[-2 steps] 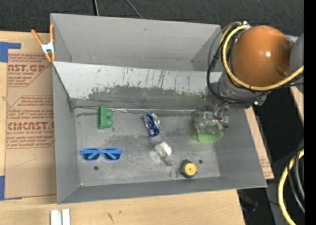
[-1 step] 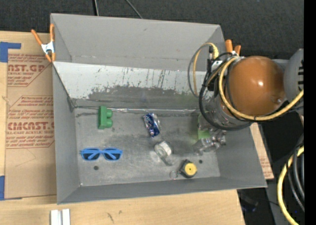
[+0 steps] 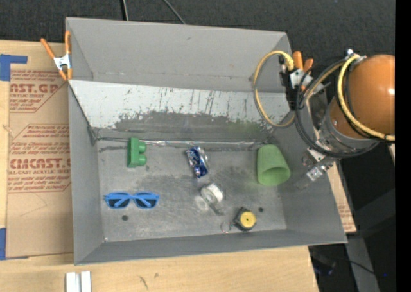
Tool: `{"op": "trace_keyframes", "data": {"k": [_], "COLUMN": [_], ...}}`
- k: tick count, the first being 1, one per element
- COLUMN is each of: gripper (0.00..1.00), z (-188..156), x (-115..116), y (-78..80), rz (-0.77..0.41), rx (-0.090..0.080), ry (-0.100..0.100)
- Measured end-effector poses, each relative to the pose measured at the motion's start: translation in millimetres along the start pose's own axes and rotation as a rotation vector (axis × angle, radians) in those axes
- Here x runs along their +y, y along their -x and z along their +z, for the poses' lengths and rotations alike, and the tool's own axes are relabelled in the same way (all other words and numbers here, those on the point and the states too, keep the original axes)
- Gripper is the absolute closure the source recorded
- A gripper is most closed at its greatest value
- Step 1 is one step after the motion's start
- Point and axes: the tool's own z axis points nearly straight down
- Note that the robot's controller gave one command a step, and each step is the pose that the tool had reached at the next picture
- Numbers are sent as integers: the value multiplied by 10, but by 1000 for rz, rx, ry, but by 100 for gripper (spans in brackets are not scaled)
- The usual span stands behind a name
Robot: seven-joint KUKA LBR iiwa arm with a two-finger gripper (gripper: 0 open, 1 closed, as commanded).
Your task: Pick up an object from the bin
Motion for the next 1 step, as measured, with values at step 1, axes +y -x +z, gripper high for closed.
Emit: {"op": "trace_keyframes", "data": {"k": [1], "gripper": [100], "z": [641], "x": [-401], "y": [-261], "rz": [-258], "rx": [-7], "ry": [1]}}
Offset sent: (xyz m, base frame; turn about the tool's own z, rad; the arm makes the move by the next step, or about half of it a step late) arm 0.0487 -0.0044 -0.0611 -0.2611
